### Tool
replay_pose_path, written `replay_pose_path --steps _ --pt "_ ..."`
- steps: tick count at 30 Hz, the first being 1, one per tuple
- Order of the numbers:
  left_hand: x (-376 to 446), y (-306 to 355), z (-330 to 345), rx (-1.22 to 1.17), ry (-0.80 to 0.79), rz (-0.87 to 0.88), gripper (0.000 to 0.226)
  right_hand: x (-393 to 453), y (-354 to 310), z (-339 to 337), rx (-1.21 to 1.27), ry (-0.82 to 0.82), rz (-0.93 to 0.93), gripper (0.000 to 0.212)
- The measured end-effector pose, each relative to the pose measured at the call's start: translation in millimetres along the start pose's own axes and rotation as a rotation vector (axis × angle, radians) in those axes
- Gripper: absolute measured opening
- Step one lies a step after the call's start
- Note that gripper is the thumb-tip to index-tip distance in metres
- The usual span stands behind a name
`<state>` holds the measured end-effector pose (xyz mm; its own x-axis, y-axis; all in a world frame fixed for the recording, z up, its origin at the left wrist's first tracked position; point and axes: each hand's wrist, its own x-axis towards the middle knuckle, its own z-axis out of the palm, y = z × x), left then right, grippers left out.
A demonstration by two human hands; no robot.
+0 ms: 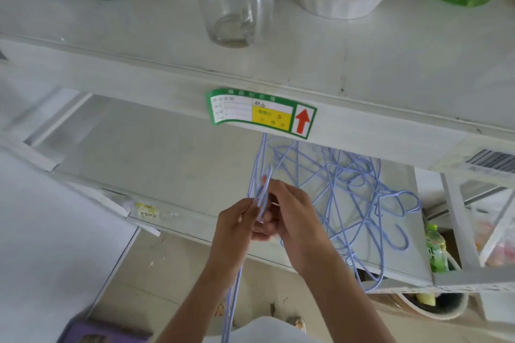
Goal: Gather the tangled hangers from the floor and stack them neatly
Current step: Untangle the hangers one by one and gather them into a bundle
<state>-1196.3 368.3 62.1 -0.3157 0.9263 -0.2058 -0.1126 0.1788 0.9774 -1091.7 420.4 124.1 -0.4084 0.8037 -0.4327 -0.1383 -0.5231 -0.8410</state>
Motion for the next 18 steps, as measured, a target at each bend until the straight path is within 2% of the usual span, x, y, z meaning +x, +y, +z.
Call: replay_pose_path --steps 3,6,10,12,14,15,18 --pt "3 6 -5 -0.05 -0.002 0.009 0.033 3 -3 -5 -0.034 -0.036 -0.065 0.036" --pt "9 10 -8 -0.122 0.058 0.0 0.025 -1 3 -12 -0.114 0.015 -0.114 0.032" --pt "11 13 -3 -0.104 0.058 0.024 0.034 -6 19 -15 -0.166 0.014 -0.149 0.038" --pt "11 15 2 -0.115 0.062 -0.007 0.032 -3 30 -20 -0.196 0.126 -0.166 0.03" --pt "13 18 4 -0.122 0.072 -0.021 0.029 1 45 -27 -0.37 0.271 -0.183 0.012" --pt "14 21 5 -0.119 0.08 -0.012 0.029 1 53 -31 -0.448 0.289 -0.173 0.009" --pt "17 29 6 -0.121 0.095 0.015 0.029 1 76 -32 -0.551 0.19 -0.065 0.015"
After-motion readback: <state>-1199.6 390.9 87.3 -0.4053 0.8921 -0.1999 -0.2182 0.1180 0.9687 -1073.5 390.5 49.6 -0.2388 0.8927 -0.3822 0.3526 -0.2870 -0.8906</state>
